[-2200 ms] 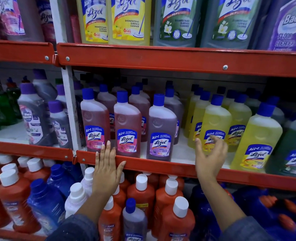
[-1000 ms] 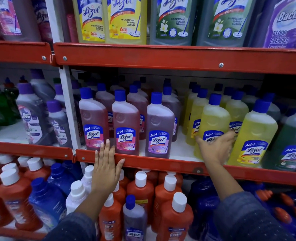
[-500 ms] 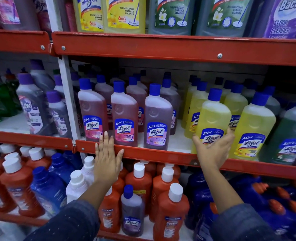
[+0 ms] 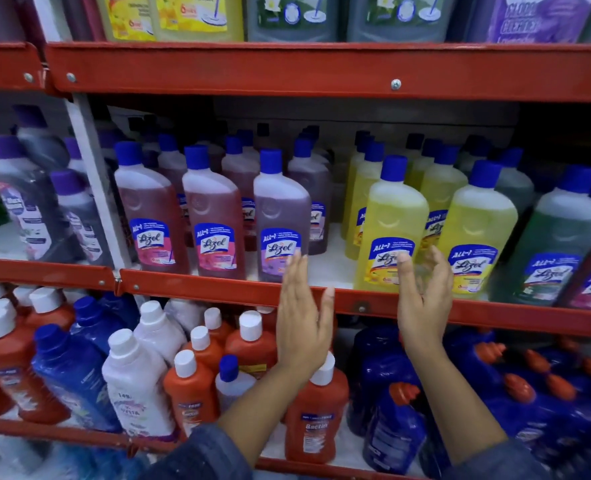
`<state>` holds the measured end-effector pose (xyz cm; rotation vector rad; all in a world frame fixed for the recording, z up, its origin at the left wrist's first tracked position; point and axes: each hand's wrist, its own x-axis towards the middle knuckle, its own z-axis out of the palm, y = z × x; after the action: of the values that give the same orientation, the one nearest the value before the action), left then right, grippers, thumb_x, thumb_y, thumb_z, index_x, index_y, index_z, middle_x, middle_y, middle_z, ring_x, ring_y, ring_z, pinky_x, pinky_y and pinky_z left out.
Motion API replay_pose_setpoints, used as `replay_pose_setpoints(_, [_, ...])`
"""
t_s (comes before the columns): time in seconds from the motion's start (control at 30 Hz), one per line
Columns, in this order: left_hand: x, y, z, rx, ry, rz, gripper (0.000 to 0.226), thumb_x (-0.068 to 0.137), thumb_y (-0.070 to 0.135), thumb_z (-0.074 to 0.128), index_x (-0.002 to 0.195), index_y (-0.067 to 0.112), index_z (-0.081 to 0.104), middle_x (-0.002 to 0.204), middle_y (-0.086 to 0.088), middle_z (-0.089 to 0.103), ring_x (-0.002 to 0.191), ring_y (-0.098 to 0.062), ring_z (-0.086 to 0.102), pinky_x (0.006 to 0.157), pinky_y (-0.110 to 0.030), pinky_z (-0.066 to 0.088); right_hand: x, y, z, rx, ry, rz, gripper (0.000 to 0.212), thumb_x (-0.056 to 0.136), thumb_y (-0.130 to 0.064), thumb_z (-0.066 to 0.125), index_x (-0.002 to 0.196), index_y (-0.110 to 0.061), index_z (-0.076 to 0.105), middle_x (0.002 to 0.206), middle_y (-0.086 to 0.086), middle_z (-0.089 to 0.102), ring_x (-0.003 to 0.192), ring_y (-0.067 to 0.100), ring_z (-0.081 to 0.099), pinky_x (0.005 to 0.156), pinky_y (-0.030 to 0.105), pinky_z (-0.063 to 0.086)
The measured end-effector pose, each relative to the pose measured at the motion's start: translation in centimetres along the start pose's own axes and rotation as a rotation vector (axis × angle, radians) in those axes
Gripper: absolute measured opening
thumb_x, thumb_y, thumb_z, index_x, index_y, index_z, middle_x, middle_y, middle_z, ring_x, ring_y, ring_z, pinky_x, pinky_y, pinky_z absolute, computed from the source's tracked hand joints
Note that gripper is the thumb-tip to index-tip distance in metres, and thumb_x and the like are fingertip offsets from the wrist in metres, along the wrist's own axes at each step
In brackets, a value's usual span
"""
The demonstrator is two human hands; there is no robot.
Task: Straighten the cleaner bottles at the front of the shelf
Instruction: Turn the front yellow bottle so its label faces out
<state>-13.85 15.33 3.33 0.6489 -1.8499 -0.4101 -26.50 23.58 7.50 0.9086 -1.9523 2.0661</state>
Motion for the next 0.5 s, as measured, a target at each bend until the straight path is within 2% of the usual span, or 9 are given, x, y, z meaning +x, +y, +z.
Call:
replay_pose_setpoints(0.17, [1.5,4.1,2.5,-0.392,-0.168,-0.213,0.047,0.099,0.038,0.04,0.143,0.023,0.036,0.149,0.006,0.041,0.133,0.006,0.035,0.113,-0.018,0.026,1.0,0.3,-1.3,0.016,-0.127,0.049,0.054,0.093,-0.043,0.052,0.138,-0.014,0.046,0.137,0.001,0.053,0.12,0.008,0.049,0.093,0.013,0.037])
replay_pose_setpoints(0.23, [1.8,4.4,3.2,-0.49,-0.214,-0.291,0.047,0.098,0.044,0.039,0.14,0.023,0.041,0.147,0.005,0.044,0.131,0.005,0.039,0.114,-0.025,0.03,1.1,0.4,-1.5,0.042,-0.153,0.05,0.049,0.095,-0.037,0.051,0.137,-0.011,0.048,0.128,-0.003,0.056,0.107,0.0,0.054,0.082,0.0,0.039])
replay_pose_setpoints(0.3, [1.9,4.4,3.9,-0.536,-0.219,-0.327,0.058,0.094,0.056,0.037,0.139,0.02,0.045,0.141,0.002,0.053,0.13,-0.004,0.046,0.112,-0.037,0.036,1.2,0.6,-1.5,0.067,-0.175,0.049,0.043,0.095,-0.033,0.052,0.132,-0.01,0.051,0.121,-0.003,0.059,0.095,-0.013,0.057,0.076,-0.002,0.042])
replay_pose_setpoints(0.37, [1.9,4.4,4.3,-0.558,-0.201,-0.335,0.067,0.089,0.065,0.035,0.138,0.02,0.047,0.137,0.0,0.057,0.127,-0.009,0.05,0.109,-0.042,0.04,1.4,0.7,-1.5,0.085,-0.188,0.054,0.035,0.094,-0.029,0.054,0.125,-0.012,0.055,0.115,-0.003,0.062,0.088,-0.023,0.057,0.074,0.0,0.044])
replay_pose_setpoints(0.5, [1.8,4.6,4.5,-0.57,-0.151,-0.334,0.064,0.09,0.063,0.035,0.134,0.02,0.05,0.131,0.0,0.061,0.122,-0.01,0.055,0.105,-0.043,0.044,2.1,1.1,-1.8,0.085,-0.208,0.047,0.022,0.093,-0.022,0.057,0.114,-0.014,0.058,0.106,-0.005,0.065,0.085,-0.022,0.058,0.073,0.002,0.046])
